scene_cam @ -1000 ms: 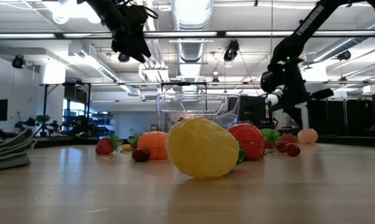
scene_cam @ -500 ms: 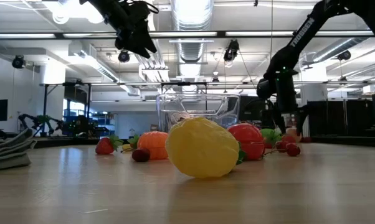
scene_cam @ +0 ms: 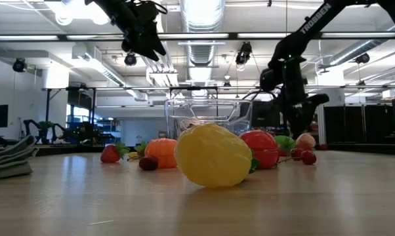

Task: Pick and placing Produce into tupperware
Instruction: Put the pink peach into the transparent container

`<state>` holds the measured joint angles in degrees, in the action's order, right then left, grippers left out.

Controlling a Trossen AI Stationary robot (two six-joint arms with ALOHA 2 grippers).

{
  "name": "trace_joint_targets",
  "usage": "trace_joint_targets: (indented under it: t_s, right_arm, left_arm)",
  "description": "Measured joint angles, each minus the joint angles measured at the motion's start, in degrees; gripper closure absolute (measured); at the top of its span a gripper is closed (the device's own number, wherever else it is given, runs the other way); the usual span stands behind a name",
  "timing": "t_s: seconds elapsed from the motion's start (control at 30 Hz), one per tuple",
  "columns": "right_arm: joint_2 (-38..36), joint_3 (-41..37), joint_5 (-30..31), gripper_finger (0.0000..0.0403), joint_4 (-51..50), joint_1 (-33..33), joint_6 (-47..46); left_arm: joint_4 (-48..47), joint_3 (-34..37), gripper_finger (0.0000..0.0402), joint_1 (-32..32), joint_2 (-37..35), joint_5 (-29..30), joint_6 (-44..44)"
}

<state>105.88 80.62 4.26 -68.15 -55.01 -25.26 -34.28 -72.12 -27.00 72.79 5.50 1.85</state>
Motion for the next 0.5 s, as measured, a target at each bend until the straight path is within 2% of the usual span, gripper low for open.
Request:
trace_joint_targets:
  t_s: [0.13, 0.3, 0.5]
  right_arm:
    - [-1.61, -0.15, 5.39, 0.0209, 0.63, 0.62, -4.51]
    - [-1.83, 0.9, 8.8, 0.0209, -0.51, -1.63, -7.45]
    - [-1.85, -0.12, 7.5, 0.0208, -1.21, -2.77, -4.25]
  left_arm:
    - [-0.18, 0.02, 0.0139, 0.0, -0.01, -0.01, 0.02]
    - [-0.66, -0.12, 0.0139, 0.0, -0.02, -0.02, 0.02]
    - [-0.7, -0.09, 0.0139, 0.0, -0.45, -0.04, 0.04]
